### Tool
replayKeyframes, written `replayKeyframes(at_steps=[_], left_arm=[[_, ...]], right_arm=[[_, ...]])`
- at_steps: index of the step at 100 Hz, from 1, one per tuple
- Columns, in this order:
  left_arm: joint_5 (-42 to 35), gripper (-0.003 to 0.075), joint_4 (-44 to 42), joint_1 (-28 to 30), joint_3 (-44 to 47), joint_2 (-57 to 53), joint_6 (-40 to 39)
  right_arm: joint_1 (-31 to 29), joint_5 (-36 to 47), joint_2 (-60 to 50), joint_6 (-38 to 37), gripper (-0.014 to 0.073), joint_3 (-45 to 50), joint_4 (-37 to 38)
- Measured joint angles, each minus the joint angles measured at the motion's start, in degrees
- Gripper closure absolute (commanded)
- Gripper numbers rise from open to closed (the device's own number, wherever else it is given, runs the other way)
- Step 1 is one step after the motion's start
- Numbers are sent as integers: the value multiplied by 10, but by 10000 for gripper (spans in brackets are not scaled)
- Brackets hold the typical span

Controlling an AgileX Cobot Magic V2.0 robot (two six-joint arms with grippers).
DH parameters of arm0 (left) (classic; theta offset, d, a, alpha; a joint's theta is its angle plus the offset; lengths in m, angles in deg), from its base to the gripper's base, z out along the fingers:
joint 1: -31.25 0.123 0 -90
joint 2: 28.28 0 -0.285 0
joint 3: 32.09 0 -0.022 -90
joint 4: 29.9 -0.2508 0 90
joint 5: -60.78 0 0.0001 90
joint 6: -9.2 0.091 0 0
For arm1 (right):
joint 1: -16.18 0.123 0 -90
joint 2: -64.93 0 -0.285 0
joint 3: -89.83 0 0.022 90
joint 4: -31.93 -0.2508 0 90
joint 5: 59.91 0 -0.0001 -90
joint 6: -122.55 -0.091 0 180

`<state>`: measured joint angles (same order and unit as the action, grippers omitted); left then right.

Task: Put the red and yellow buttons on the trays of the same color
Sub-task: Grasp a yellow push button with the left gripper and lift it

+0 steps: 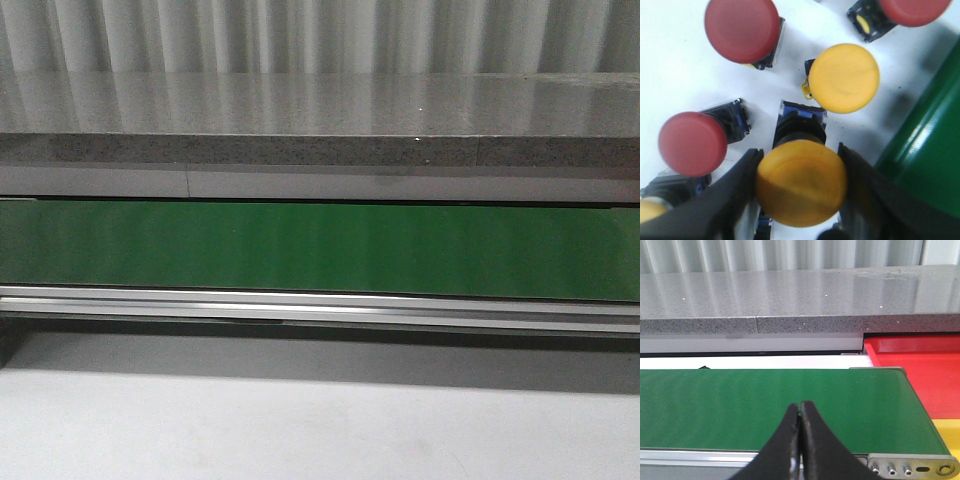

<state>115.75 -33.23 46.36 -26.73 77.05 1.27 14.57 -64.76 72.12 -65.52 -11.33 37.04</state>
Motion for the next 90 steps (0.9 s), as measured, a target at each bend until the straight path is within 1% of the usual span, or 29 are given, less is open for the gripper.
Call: replayKeyframes(at_steps=[17, 35, 50, 62, 82, 90], left_arm=[[29, 556, -2, -12, 0, -73, 14], [48, 556, -3, -62, 0, -116, 20], [56, 555, -1, -120, 0, -116, 21], [51, 555, 4, -156, 0, -103, 21], [46, 545, 5, -177, 0, -65, 21], [39, 494, 5, -178, 0, -59, 21]], right_arm=[[0, 0, 0, 0, 659, 0, 0], [0, 0, 0, 0, 659, 0, 0], [0, 0, 0, 0, 659, 0, 0], [0, 0, 0, 0, 659, 0, 0], [0, 0, 0, 0, 659, 0, 0], [0, 0, 0, 0, 659, 0, 0]])
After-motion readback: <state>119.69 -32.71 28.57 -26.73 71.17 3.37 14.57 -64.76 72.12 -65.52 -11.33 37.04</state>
